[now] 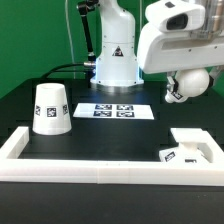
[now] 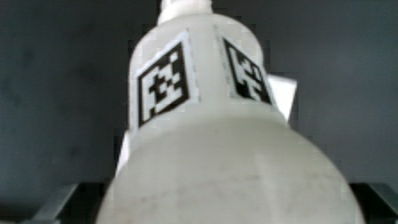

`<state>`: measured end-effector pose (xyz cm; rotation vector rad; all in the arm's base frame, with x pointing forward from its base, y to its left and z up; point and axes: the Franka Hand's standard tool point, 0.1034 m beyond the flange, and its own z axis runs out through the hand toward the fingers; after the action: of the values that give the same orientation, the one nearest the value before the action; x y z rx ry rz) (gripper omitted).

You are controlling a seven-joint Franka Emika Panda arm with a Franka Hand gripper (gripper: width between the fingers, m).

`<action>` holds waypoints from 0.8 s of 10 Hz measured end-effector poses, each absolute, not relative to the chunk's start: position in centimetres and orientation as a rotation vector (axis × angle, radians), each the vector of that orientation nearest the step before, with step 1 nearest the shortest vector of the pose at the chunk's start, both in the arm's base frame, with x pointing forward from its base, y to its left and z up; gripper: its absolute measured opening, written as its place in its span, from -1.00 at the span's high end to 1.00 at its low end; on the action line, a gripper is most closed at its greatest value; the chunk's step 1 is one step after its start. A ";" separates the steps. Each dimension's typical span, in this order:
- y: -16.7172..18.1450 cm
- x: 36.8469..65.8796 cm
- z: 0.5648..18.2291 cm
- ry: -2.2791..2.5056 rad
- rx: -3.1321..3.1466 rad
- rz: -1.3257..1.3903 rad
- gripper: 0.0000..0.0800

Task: Assemble lamp

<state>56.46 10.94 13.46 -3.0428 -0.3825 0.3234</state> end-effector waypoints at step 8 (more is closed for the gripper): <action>10.8 59.8 14.3 -0.331 -3.011 -0.512 -0.44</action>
Offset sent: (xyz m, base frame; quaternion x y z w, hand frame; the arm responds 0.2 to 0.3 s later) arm 0.0000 0.0000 0.0000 0.0000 0.1296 0.0000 0.9916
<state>59.81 10.78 14.33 -3.0115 -0.3309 -0.5124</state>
